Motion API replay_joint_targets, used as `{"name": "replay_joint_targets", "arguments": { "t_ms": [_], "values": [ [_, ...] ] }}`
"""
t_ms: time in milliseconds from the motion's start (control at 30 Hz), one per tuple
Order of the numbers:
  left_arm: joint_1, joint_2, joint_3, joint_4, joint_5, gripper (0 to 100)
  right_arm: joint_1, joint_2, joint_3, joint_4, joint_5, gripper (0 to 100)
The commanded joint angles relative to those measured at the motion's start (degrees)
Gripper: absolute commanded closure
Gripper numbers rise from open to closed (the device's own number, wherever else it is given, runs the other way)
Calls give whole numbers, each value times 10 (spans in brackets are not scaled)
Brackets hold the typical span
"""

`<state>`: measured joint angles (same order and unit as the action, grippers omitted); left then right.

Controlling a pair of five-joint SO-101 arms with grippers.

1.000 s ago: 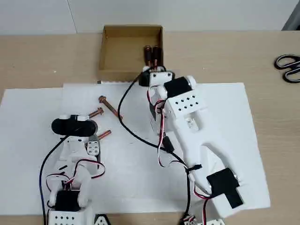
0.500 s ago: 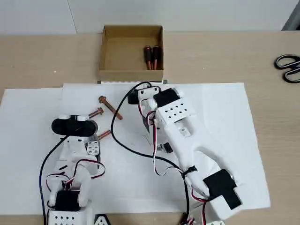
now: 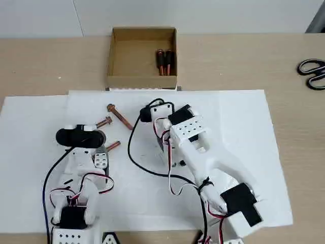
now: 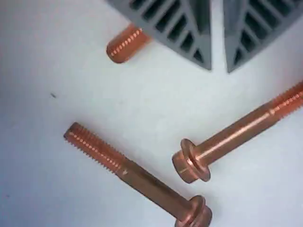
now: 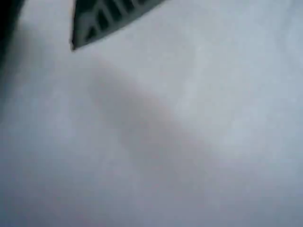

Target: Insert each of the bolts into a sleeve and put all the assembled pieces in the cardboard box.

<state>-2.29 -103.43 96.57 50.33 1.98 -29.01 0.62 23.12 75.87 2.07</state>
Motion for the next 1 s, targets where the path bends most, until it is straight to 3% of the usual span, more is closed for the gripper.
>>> {"name": "replay_joint_targets", "arguments": {
  "t_ms": [0, 233, 533, 900, 967],
  "values": [
    [1, -5, -3, 1, -2, 994, 16, 6, 0, -23, 25, 787],
    [1, -5, -3, 1, -2, 994, 22, 69, -4, -51, 73, 927],
    [1, -5, -3, 1, -2, 994, 23, 82, -18, -44, 69, 938],
    [-1, -5, -3, 1, -2, 994, 28, 81, -295, 188, 67, 995],
    [-1, -5, -3, 1, -2, 994, 31, 81, -339, 220, 35, 995]
  ]
}}
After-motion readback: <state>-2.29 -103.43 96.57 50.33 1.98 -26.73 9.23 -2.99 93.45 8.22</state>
